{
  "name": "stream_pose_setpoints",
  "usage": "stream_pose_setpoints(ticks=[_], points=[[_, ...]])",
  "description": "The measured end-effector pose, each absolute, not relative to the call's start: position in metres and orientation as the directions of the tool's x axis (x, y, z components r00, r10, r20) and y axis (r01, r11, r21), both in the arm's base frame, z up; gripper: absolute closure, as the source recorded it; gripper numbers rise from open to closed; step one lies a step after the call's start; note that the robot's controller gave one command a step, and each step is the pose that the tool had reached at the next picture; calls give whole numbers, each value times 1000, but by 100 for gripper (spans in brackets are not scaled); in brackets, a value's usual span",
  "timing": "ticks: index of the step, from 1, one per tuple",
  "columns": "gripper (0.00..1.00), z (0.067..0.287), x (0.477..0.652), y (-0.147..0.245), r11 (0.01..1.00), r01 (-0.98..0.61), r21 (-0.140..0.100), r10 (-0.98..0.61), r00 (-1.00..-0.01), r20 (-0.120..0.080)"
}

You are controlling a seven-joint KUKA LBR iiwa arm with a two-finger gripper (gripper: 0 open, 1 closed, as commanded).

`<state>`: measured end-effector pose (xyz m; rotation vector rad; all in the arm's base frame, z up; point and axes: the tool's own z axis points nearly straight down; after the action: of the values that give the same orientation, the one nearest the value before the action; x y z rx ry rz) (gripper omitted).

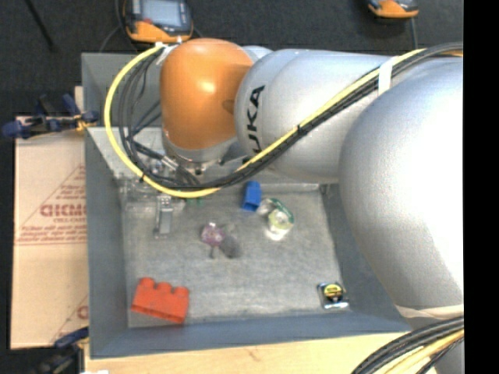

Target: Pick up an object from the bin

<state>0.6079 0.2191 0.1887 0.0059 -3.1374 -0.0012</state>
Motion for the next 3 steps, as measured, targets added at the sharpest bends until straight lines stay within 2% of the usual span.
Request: stream_pose_setpoints(ticks=[1, 2, 3], points=[[0, 215, 623, 55, 999, 43, -2, 43, -999, -7], [0, 69, 611, 91, 997, -82, -1, -82, -997, 4], [100, 74, 614, 91, 997, -76, 1, -76, -997, -5]])
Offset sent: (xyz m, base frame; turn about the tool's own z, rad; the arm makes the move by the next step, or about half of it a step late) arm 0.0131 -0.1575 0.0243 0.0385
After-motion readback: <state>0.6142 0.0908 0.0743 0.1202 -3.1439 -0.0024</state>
